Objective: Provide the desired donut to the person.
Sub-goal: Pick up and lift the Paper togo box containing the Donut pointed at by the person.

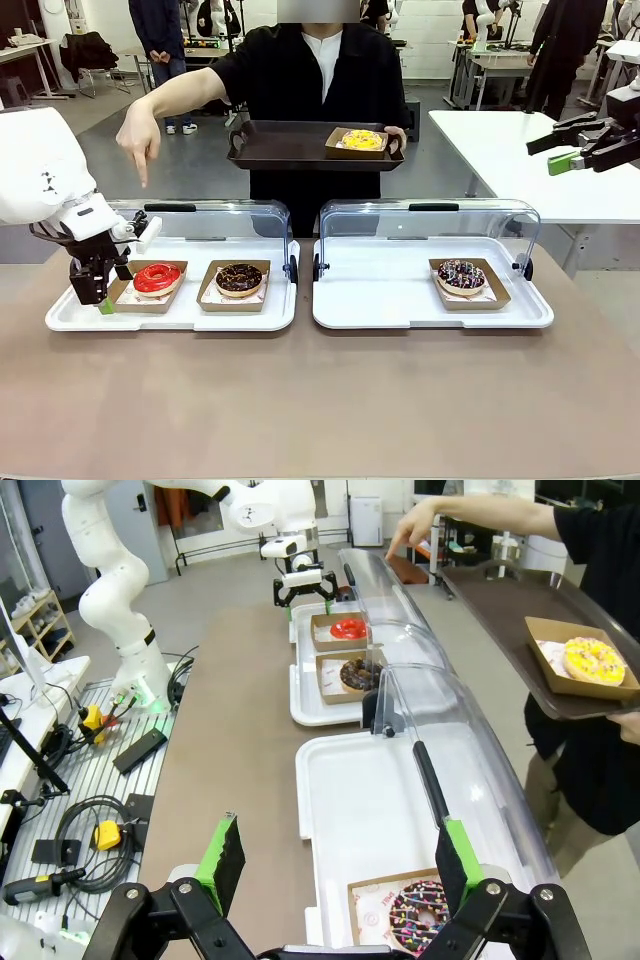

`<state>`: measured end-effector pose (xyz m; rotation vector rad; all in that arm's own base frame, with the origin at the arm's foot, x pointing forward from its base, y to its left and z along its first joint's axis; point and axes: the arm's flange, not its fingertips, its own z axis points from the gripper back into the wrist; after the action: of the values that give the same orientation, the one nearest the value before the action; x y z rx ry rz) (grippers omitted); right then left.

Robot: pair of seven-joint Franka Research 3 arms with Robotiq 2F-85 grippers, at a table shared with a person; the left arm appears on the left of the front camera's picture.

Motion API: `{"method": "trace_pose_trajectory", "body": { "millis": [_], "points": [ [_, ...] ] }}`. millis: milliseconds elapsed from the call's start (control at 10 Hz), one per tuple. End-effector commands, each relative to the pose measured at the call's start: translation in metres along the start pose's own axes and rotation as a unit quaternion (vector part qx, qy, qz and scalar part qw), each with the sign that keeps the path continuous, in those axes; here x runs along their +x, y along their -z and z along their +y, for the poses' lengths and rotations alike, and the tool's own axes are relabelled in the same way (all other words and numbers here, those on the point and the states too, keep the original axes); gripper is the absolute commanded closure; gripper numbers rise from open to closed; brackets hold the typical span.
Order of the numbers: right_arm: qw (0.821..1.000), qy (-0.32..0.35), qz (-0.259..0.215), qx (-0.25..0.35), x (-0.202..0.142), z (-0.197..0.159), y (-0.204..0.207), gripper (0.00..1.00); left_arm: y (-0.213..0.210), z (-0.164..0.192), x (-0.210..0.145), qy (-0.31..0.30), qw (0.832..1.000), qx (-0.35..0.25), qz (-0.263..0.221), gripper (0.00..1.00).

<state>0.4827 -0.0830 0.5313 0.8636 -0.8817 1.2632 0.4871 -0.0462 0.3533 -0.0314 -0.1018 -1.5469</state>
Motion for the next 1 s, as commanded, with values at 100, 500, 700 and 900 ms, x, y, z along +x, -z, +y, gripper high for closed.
{"method": "trace_pose_trajectory", "body": {
  "millis": [100,500,700,900],
  "points": [
    [1.0,0.001,-0.001,0.003,0.001,0.001,0.001,0.0,0.012,0.018,-0.003,-0.021,0.999,0.01,0.034,0.0],
    [1.0,0.001,-0.001,0.003,0.001,0.001,0.001,0.0,0.024,0.021,-0.011,-0.03,0.999,-0.004,0.04,0.0],
    [1.0,0.001,-0.001,0.003,0.001,0.001,0.001,0.0,0.028,0.023,-0.011,-0.034,0.999,0.002,0.043,0.0],
    [1.0,0.001,-0.001,0.003,0.001,0.001,0.001,0.0,0.028,0.023,-0.011,-0.029,0.999,0.013,0.039,0.46]
  ]
}}
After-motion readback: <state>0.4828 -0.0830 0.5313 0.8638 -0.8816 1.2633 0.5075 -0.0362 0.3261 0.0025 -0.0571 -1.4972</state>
